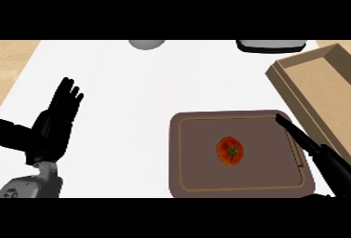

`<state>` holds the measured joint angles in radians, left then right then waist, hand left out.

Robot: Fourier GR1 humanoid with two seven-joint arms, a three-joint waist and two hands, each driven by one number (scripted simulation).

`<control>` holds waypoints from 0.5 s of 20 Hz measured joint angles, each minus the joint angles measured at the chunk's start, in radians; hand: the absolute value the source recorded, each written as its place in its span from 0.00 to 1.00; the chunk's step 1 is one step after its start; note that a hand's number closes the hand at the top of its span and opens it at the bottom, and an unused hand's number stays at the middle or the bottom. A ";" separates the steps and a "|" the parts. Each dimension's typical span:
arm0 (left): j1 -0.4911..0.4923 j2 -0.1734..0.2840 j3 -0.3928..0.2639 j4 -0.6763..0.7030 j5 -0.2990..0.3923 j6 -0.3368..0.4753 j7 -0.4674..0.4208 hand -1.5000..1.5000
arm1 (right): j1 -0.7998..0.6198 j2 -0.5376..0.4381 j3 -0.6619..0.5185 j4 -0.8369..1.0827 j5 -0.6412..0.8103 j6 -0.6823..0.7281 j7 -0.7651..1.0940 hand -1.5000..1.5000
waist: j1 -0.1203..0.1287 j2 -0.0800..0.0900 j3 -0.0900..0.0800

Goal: Pick the tomato from the tray and place it in the cardboard box

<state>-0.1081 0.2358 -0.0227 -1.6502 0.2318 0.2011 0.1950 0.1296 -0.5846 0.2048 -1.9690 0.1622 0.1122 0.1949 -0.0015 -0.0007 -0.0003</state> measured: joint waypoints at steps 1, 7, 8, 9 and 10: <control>-0.002 -0.011 -0.002 0.007 -0.007 0.001 -0.004 0.50 | -0.014 0.020 0.005 0.003 0.014 0.007 0.014 0.00 | 0.000 0.000 0.000; -0.003 -0.032 0.014 -0.003 -0.034 -0.011 0.008 0.50 | -0.040 0.120 0.019 0.038 0.112 0.027 0.040 0.00 | 0.001 0.000 0.000; 0.000 -0.036 0.015 -0.002 -0.040 -0.013 0.003 0.50 | -0.051 0.139 0.018 0.063 0.129 0.022 0.031 0.00 | 0.001 0.000 0.000; 0.012 -0.037 0.016 -0.018 -0.044 -0.018 0.010 0.50 | -0.047 0.153 0.015 0.065 0.144 0.022 0.027 0.00 | 0.001 0.000 0.000; 0.003 -0.041 0.024 -0.002 -0.046 -0.021 0.003 0.50 | -0.049 0.171 0.021 0.065 0.161 0.020 0.030 0.00 | 0.001 0.000 0.000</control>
<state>-0.1053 0.1947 0.0009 -1.6525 0.1855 0.1797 0.1975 0.0810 -0.4133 0.2261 -1.9035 0.3236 0.1327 0.2248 -0.0005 -0.0004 0.0000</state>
